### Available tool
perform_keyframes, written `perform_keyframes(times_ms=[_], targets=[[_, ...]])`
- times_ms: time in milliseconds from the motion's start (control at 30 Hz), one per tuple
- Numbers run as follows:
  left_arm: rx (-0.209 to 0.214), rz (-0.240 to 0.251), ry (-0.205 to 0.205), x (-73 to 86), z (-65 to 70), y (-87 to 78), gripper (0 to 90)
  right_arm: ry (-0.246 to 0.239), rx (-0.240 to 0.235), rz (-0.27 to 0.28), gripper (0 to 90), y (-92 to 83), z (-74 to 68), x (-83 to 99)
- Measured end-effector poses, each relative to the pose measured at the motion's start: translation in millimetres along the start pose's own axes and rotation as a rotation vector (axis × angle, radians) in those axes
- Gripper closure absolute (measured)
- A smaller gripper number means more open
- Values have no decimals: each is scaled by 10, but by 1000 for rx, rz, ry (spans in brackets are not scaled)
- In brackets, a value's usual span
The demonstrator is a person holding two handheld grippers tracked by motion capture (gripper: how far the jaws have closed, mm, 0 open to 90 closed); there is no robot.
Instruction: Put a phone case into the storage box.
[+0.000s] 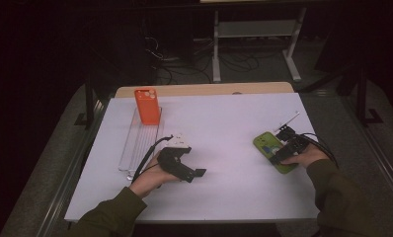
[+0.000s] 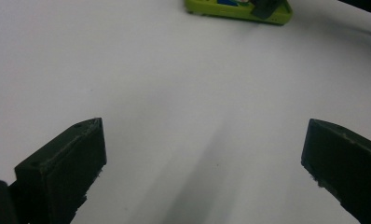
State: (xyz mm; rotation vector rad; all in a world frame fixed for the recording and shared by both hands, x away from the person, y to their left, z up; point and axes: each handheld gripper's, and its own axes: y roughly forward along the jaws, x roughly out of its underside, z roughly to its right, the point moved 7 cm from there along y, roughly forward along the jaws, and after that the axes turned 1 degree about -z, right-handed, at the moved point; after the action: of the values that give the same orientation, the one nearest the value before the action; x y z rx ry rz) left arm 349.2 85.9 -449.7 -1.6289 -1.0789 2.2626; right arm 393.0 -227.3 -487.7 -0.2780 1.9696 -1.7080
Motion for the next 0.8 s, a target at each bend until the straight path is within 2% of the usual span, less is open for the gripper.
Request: perform_keyframes(times_ms=[167,333,433,533,700,800], targets=[[10,-13,47,-87,7,-65,0,-63,-18,9,154,-82,-68,-44],[16,-15,57,-185,-37,-123,0,-138,-37,24,154,-202,-156,-115],[19,-29,100,-229,-58,-136,0,-197,-38,26,154,-262,-229,-153],[44,-49,136,-276,-34,-139,0,-282,-51,24,154,-311,-320,-192],[66,-93,183,-345,22,-101,0,-380,-57,12,154,-369,-447,-255],[85,-114,229,-388,53,-93,0,-432,-73,6,155,-396,-531,-280]])
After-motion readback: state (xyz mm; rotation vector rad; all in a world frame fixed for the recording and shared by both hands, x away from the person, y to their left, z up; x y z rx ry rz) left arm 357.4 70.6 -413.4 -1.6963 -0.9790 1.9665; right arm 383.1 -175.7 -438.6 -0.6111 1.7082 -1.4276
